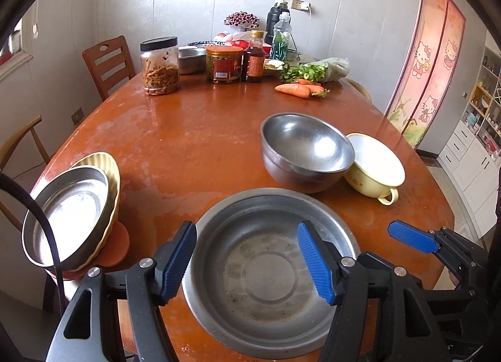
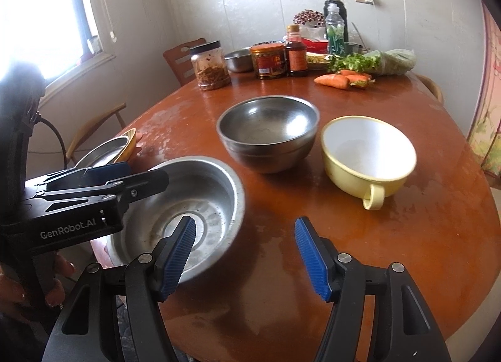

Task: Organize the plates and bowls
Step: 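Lower the steel basin onto the table and open the left tool, then move the left tool to the smaller steel bowl and grasp its rim, then lift the steel bowl and lower it into the steel basin, then open the left tool and withdraw from the nested bowls, then move the left tool to the cream-yellow handled bowl and grasp its rim, then lift the cream-yellow bowl with the left tool and carry it over the steel basin, then lower the cream-yellow bowl into the steel basin with the left tool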

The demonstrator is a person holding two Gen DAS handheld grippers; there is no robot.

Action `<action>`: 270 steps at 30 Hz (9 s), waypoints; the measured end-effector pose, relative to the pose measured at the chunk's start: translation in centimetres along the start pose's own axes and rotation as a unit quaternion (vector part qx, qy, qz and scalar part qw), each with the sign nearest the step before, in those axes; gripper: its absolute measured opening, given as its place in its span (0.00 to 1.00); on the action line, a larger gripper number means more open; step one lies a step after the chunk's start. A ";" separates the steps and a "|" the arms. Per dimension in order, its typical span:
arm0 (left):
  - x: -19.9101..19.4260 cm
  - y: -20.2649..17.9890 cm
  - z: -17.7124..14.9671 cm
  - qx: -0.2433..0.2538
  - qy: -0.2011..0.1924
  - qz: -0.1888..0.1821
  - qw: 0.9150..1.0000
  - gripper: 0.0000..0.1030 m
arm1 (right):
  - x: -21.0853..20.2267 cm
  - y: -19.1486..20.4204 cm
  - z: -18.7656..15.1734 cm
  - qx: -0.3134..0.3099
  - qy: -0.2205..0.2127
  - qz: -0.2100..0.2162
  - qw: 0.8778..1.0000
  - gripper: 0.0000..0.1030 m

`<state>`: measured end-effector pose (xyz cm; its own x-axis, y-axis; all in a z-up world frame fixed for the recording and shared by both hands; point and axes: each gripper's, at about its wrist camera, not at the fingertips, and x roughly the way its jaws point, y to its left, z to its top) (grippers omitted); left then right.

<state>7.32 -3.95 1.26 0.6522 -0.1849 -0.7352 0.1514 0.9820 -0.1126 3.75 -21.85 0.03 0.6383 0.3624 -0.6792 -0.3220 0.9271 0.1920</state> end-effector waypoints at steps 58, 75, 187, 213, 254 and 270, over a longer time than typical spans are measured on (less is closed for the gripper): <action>10.7 -0.1 10.0 0.021 0.079 -0.084 0.993 0.45 | 8.2 -2.0 8.6 0.010 -0.003 -0.030 0.999 0.67; 2.0 0.7 8.4 0.021 0.026 -0.070 0.997 0.45 | 1.6 2.5 8.0 -0.028 -0.048 -0.014 0.998 0.67; 5.4 -9.6 8.0 0.080 0.067 -0.060 0.993 0.54 | -1.7 -11.0 4.3 0.078 -0.044 -0.064 0.994 0.67; 12.4 -11.7 8.8 0.066 0.150 -0.065 0.984 0.60 | 2.9 -15.5 4.4 0.080 -0.006 -0.087 0.993 0.58; -0.2 -3.2 8.5 0.012 0.049 -0.081 0.995 0.46 | -1.0 -1.2 7.6 -0.050 -0.062 -0.032 0.996 0.51; -3.3 2.7 4.0 -0.014 0.032 -0.066 0.997 0.46 | -0.4 6.5 5.1 -0.092 -0.053 -0.010 0.994 0.51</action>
<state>8.55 -0.82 6.11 0.5792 -0.3108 -0.7536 0.2123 0.9501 -0.2287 4.92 -15.46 5.14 0.7130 0.3610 -0.6012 -0.4247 0.9045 0.0393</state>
